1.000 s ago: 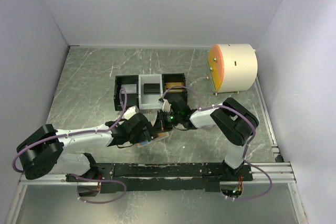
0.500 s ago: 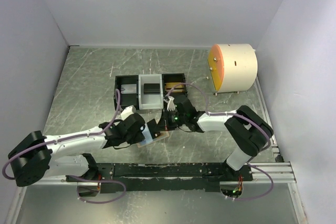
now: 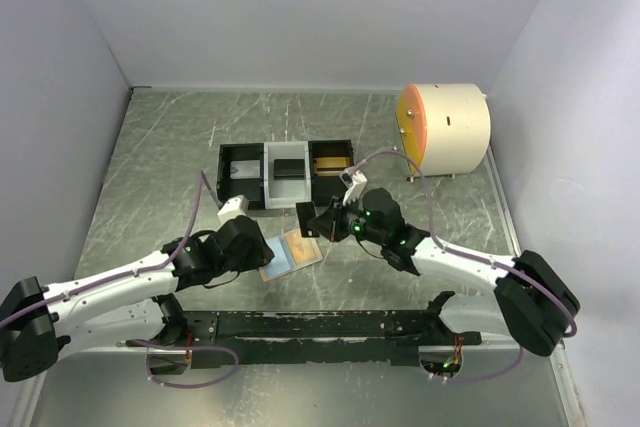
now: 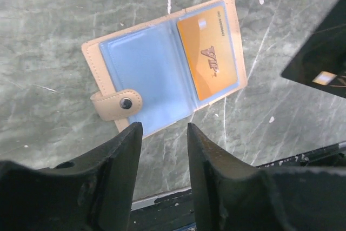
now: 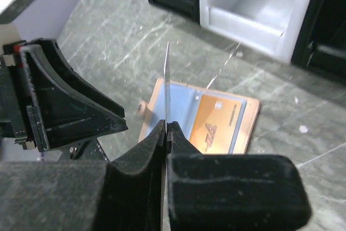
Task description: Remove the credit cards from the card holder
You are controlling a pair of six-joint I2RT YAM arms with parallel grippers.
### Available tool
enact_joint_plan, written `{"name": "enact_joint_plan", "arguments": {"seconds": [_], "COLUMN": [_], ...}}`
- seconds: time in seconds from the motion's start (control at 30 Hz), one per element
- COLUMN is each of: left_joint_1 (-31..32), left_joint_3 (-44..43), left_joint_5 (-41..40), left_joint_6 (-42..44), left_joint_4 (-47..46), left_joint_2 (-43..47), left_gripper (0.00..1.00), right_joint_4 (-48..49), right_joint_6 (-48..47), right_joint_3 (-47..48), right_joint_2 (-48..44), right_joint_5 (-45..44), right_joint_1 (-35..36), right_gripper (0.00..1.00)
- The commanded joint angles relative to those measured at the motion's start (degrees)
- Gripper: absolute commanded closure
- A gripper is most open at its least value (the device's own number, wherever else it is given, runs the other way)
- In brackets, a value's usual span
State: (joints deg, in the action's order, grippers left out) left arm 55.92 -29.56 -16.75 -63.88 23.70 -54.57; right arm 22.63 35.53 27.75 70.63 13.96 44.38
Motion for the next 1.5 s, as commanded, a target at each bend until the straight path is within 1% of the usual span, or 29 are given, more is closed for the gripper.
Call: {"name": "enact_joint_plan", "arguments": {"seconds": [0.0,0.13,0.27,0.33,0.43,0.57,0.67,0.8,0.9,1.03,1.1,1.2,1.33,1.47], "left_joint_1": [-0.7,-3.0,-8.2,-11.8,-17.1,-24.5,-30.1,-36.4,-37.5,-37.6,-37.5,-37.4,-37.4,-37.4], "left_joint_3": [-5.0,-9.6,-14.3,-16.1,-19.0,-24.0,-26.0,-22.9,-20.6,-19.5,-18.8,-18.7,-20.3,-20.5], "left_joint_5": [-4.4,-3.8,-1.7,-0.3,0.1,-1.7,-3.5,-7.6,-9.6,-14.1,-13.4,-12.3,-14.1,-14.7], "left_joint_6": [4.7,10.7,17.1,20.6,25.6,32.5,36.9,40.1,39.1,36.7,36.5,36.9,36.1,36.0], "left_joint_4": [4.4,5.5,7.6,8.5,10.5,15.1,16.3,13.6,12.6,14.0,13.7,13.2,15.5,15.5], "left_joint_2": [-1.7,-5.6,-8.6,-9.0,-8.6,-8.8,-9.1,-6.4,-2.9,2.2,4.1,3.9,1.0,0.8], "left_gripper": [0.46,0.38,0.32,0.26,0.15,0.06,0.04,0.03,0.04,0.02,0.01,0.00,0.00,0.00], "right_joint_4": [4.4,5.3,5.2,4.3,0.6,-4.1,-7.1,-11.0,-13.5,-16.0,-17.7,-18.5,-19.2,-21.5], "right_joint_6": [-6.8,-12.3,-18.8,-23.4,-31.2,-37.5,-41.4,-44.2,-47.4,-50.9,-52.3,-54.1,-57.3,-60.5], "right_joint_3": [-2.4,-3.3,-3.8,-3.6,-2.0,2.2,6.4,13.1,17.8,24.4,27.9,32.5,36.8,42.1], "right_joint_2": [-4.7,-8.1,-10.9,-12.0,-12.3,-9.8,-6.0,-0.1,4.6,11.9,15.2,19.4,24.4,29.4], "right_joint_5": [-4.6,-5.0,-6.1,-7.3,-5.8,-5.1,-3.9,-5.7,-4.6,-8.0,-9.5,-10.8,-12.4,-13.5], "right_joint_1": [0.3,0.3,0.4,0.5,0.4,0.4,0.4,0.5,0.5,0.6,0.5,0.5,0.5,0.5], "right_gripper": [1.00,1.00,1.00,1.00,1.00,1.00,1.00,1.00,1.00,1.00,1.00,1.00,1.00,1.00]}}
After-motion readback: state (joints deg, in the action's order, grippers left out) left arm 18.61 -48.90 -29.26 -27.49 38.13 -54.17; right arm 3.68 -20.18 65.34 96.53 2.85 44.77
